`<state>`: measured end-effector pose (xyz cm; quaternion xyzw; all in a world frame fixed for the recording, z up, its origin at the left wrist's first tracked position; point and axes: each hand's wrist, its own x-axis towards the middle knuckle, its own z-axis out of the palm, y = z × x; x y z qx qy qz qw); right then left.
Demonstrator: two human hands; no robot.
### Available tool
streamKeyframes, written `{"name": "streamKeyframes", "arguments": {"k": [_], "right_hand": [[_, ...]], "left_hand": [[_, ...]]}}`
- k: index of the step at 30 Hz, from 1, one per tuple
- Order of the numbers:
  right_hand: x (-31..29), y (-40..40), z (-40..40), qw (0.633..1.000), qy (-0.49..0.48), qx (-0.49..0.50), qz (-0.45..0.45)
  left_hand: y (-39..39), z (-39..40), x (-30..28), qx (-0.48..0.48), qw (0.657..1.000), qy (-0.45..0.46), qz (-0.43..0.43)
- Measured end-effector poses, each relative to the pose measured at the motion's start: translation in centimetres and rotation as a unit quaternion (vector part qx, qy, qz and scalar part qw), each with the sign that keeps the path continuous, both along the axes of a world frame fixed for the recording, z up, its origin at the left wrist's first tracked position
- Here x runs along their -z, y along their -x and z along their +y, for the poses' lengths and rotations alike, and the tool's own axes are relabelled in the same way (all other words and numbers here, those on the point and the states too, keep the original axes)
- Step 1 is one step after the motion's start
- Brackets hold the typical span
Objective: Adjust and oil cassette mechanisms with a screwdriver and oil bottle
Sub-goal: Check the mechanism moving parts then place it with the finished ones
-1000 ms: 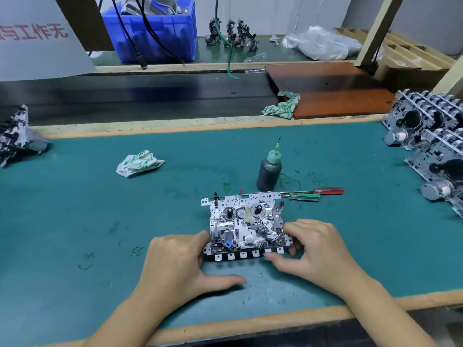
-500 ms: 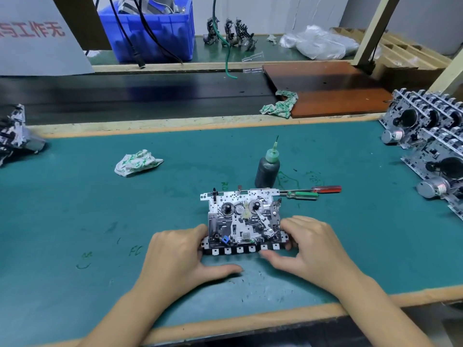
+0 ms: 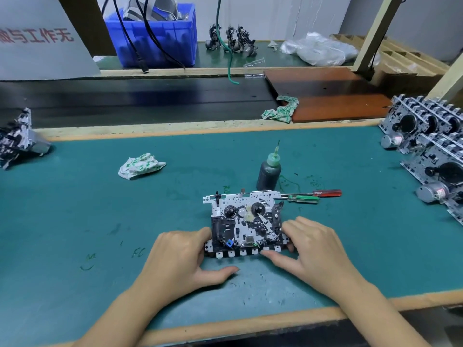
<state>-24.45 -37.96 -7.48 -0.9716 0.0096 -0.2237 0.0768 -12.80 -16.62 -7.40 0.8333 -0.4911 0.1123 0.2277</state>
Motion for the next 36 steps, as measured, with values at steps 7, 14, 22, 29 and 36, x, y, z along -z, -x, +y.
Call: {"name": "streamKeyframes", "arguments": {"k": [7,14,22,29,36], "right_hand": [[-0.2,0.1,-0.3,0.999,-0.046,-0.023,0.011],[-0.1,-0.1,0.1,1.000,0.000,-0.002,-0.007],[-0.5,0.1,-0.3,0.999,-0.041,-0.031,0.018],[-0.4,0.0,0.4,0.999,-0.038,-0.004,-0.011],[-1.1,0.2,0.0,0.998,-0.055,-0.023,0.013]], "left_hand": [[0.5,-0.5,0.4,-0.072,0.997,0.017,-0.035],[0.9,-0.6,-0.2,-0.062,0.998,-0.003,-0.025],[1.9,-1.6,0.1,-0.164,0.985,0.009,-0.054],[1.3,-1.3,-0.2,-0.123,0.992,-0.010,-0.007],[1.7,-0.9,-0.3,-0.073,0.997,0.010,0.005]]}}
